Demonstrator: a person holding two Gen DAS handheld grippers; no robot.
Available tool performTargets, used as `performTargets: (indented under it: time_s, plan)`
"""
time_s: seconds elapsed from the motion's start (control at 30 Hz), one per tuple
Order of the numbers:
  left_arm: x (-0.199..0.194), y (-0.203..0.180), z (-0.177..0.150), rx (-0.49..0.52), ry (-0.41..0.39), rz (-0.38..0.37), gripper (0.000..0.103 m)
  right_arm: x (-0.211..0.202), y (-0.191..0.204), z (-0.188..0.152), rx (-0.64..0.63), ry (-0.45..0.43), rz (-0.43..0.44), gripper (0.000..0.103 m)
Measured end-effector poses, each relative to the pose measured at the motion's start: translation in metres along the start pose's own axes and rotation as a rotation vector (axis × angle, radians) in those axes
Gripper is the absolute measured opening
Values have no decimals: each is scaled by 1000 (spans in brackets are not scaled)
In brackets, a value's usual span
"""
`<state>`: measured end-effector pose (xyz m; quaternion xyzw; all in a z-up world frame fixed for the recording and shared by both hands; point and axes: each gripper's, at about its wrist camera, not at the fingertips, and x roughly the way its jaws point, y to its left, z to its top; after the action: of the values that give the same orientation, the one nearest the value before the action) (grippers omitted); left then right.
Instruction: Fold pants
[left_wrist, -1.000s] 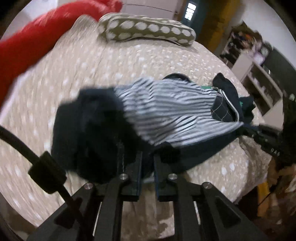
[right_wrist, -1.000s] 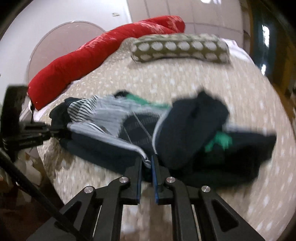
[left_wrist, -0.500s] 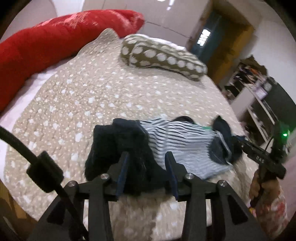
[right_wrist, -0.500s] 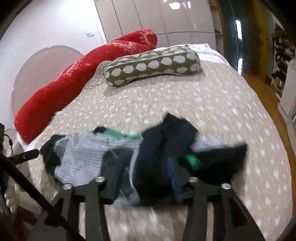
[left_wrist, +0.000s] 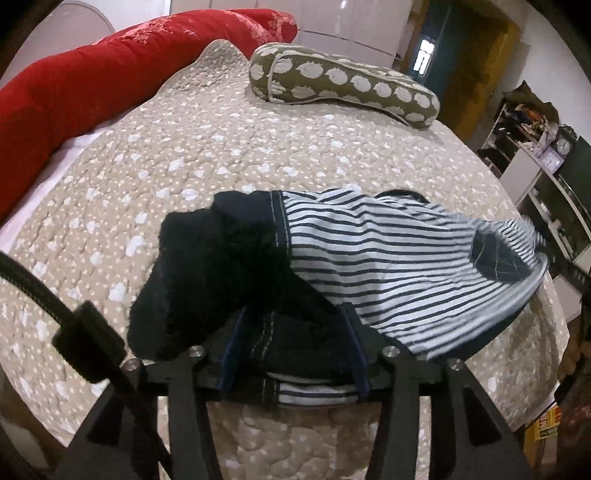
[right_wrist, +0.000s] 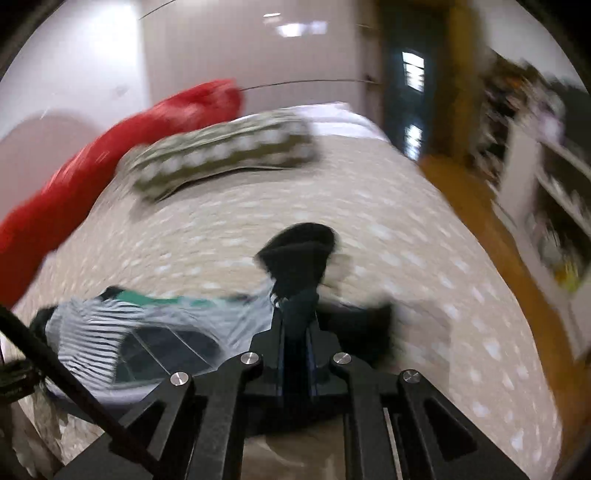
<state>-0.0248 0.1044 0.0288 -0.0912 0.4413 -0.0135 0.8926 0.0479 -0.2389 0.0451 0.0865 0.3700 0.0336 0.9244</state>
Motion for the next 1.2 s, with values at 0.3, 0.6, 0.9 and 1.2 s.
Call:
performTargets:
  time_s: [0.3, 0.6, 0.9, 1.2]
  plan:
    - [2, -7, -1, 21, -4, 24, 57, -32, -85, -23, 342, -62, 52, 57]
    - [3, -9, -1, 24, -1, 28, 60, 9, -62, -10, 490, 6, 367, 75]
    - [6, -12, -1, 25, 4, 33, 62, 12, -46, -6, 426, 46, 374, 15]
    - [-11, -10, 3, 29, 38, -1, 65, -7, -57, -13, 403, -7, 179, 52]
